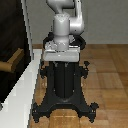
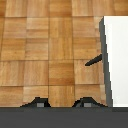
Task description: Open the door by pressing down and pulling on the handle.
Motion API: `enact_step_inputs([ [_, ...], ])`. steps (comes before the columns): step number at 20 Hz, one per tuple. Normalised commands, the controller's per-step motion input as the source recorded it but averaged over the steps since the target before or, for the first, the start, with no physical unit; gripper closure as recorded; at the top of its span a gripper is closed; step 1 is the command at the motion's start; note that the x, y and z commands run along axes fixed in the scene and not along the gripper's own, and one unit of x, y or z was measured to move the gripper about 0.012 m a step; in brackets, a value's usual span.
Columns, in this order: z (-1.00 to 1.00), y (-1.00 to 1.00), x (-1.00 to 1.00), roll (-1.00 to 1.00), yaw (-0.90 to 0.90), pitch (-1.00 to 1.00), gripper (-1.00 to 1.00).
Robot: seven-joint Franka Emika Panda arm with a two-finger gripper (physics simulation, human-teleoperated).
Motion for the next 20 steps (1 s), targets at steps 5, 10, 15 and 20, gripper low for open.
enact_step_inputs([
  [5,0.0,0.0,0.0,0.0,0.0,0.0,-1.0],
  [10,0.6,0.0,0.0,0.0,0.0,0.0,-1.0],
  [15,0.6,0.0,0.0,0.0,0.0,0.0,-1.0],
  [20,0.8,0.0,0.0,0.0,0.0,0.0,-1.0],
])
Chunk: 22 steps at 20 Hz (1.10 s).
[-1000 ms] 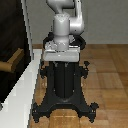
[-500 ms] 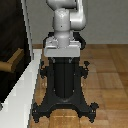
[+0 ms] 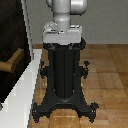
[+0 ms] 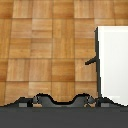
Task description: Open the door by pressing down and pulling on the handle.
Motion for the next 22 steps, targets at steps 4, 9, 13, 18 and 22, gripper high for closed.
enact_step_inputs([
  [4,0.5,0.0,0.0,0.0,0.0,0.0,-1.0],
  [9,0.0,-0.6,0.0,0.0,0.0,0.0,-1.0],
  [13,0.0,-0.75,0.0,0.0,0.0,0.0,-1.0],
  [18,0.0,-0.6,0.0,0.0,0.0,0.0,-1.0],
  [22,0.0,-0.75,0.0,0.0,0.0,0.0,-1.0],
])
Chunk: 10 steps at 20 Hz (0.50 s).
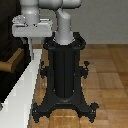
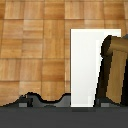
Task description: Open the door by pressing down and pulling on the handle.
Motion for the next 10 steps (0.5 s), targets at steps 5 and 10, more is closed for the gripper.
enact_step_inputs([
  [5,0.0,-0.4,0.0,0.0,-0.03,0.0,-1.0],
  [10,0.0,-0.6,0.0,0.0,-0.03,0.0,-1.0],
])
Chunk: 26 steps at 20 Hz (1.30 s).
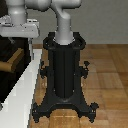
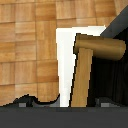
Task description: Open the door by pressing down and pulling on the handle.
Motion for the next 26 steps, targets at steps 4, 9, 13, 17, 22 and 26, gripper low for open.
enact_step_inputs([
  [4,0.0,-0.25,0.25,0.0,0.0,0.0,-1.0],
  [9,0.0,0.0,0.0,0.0,0.0,0.0,-1.0],
  [13,-0.5,-0.5,0.0,0.0,0.0,0.0,-1.0],
  [17,-0.75,-0.5,0.0,0.0,0.0,0.0,-1.0],
  [22,-0.6,-0.2,0.0,0.0,0.0,0.0,-1.0],
  [26,-0.25,-0.25,0.0,0.0,0.0,0.0,1.0],
])
